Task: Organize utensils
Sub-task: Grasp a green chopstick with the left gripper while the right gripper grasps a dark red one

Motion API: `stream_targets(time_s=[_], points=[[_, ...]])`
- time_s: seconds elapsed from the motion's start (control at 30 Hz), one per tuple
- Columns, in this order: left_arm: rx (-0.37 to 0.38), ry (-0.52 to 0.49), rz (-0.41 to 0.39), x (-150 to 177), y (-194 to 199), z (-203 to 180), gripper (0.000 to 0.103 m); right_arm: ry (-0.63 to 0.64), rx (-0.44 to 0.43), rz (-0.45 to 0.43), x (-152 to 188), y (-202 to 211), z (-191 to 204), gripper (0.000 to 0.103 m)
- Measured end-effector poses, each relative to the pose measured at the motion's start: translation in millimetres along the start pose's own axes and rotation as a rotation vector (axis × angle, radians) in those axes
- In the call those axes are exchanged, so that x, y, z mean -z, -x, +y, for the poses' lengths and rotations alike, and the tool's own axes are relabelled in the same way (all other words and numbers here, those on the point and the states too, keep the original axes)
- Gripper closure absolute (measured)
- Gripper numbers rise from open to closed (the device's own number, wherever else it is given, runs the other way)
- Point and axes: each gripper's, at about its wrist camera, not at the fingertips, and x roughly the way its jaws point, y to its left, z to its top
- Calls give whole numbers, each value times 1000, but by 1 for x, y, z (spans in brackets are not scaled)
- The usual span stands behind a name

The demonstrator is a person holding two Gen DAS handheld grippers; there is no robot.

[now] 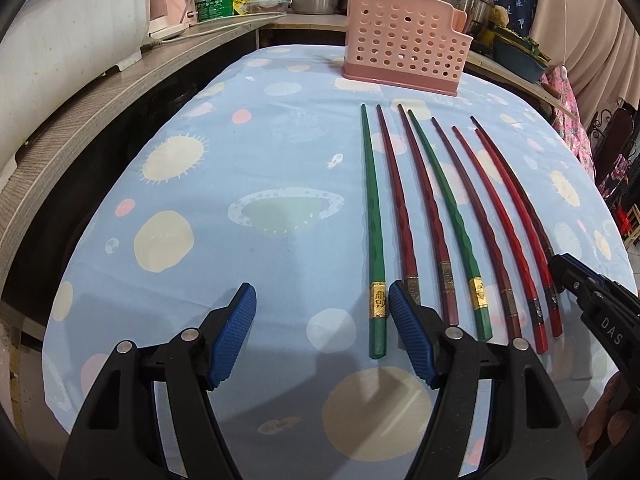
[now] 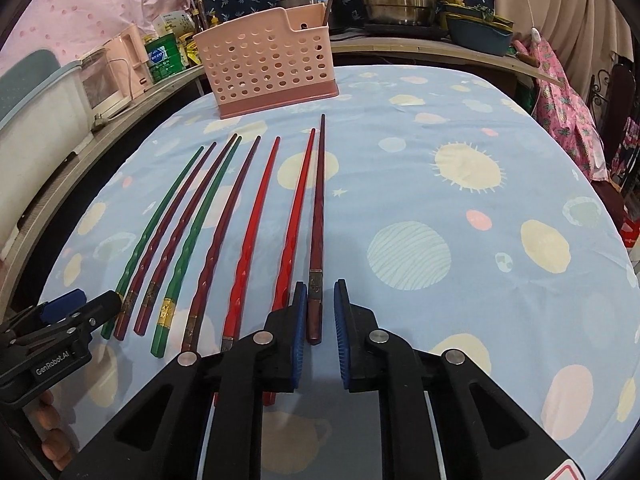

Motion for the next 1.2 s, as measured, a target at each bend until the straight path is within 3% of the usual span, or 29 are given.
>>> stream_targets(time_s=[0.33,0.53,0.7,0.8,1.2], points=[[-27,-23,-21,2,-1,-3,41,-3,0,-1,0,0,0,90],[-23,-13,-26,1,1,-1,59,-3,-1,-1,0,0,0,90],[-16,-9,-21,-1,1,1,83,-3,0,-1,0,0,0,91],[-10,-16,-16,-2,0,1,91,-7,-2,0,0,0,-1,92],[17,12,-14,-16,11,9,94,-30,-38,-27,-9,15,-6,95]])
